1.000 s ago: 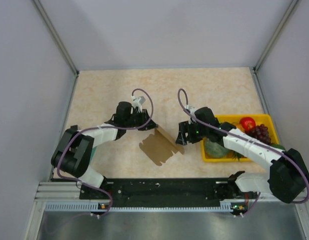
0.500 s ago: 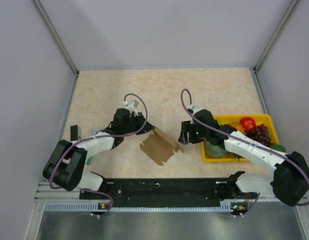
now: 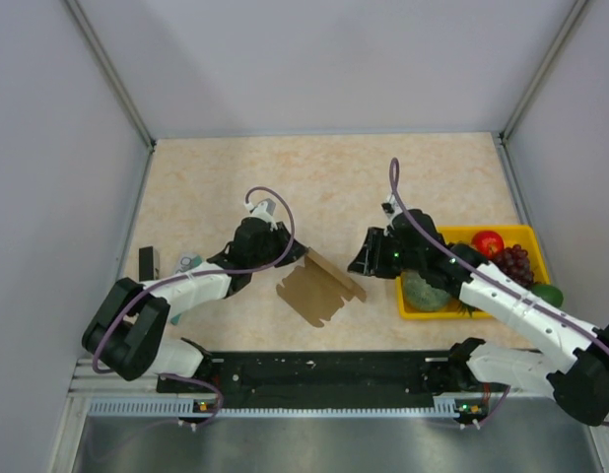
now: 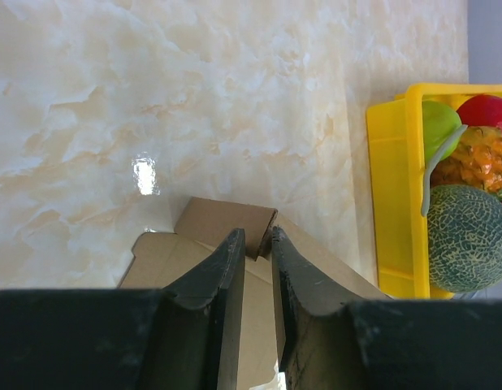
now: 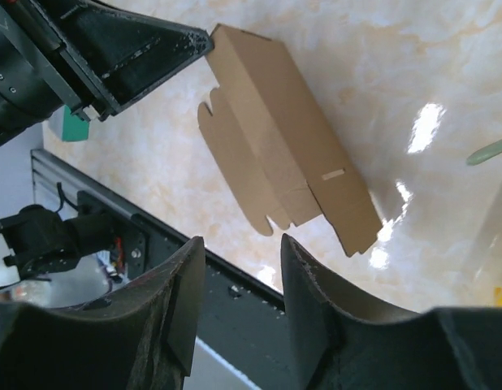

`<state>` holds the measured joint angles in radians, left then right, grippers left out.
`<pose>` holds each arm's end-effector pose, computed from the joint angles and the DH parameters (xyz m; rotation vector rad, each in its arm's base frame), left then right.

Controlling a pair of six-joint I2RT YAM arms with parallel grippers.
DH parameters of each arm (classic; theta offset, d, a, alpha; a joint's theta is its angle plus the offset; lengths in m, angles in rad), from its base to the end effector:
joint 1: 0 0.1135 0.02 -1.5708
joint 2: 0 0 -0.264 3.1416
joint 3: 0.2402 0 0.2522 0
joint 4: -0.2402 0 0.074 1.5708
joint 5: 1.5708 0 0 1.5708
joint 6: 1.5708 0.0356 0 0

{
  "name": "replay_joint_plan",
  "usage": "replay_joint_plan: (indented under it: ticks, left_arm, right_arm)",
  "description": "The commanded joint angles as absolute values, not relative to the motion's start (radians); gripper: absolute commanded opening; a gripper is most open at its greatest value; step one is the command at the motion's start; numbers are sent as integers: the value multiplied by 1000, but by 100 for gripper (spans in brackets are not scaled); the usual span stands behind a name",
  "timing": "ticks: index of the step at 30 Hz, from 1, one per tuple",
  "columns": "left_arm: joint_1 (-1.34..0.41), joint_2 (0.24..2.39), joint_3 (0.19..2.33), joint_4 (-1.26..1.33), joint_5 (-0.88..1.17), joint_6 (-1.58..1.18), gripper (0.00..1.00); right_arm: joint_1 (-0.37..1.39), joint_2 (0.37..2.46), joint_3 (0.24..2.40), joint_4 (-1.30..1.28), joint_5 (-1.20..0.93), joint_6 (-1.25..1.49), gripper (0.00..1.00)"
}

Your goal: Fold the paper box

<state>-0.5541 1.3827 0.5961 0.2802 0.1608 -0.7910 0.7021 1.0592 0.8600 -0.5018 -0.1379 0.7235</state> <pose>0.2364 -0.1530 0.1889 -0.1579 2.2190 -0.9553 0.1696 0.1498 0.2836 -0.0519 2.4301 0.8650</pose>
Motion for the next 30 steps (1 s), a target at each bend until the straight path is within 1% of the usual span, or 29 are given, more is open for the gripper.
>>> replay_joint_plan:
  ticks: [1,4,9,12,14,19,27,30]
  left_arm:
    - [-564,1374,584,210,115,-793,24]
    - [-564,1388,592,204,126,-779,24]
    - [-565,1396,601,199,136,-770,24]
    - [-565,1401,604,204,138,-767,24]
    - [-565,1401,604,204,137,-767,23]
    - [-565,1404,601,206,143,-770,23]
    - [-566,1397,592,212,143,-773,23]
    - [-566,1397,588,221,146,-776,22]
  right_arm:
    - [724,1091,804,-388,-198,859,42]
    - [726,1114,782,-348,-178,891,42]
    - [727,1143,735,-278,-204,952,42]
    - [727,1143,700,-236,-199,991,40]
    - [727,1144,684,-207,-201,1026,35]
    - [727,1175,637,-100,-199,1123,34]
    - [727,1184,626,-103,-104,1198,35]
    - [727,1193,612,-101,-86,1273,35]
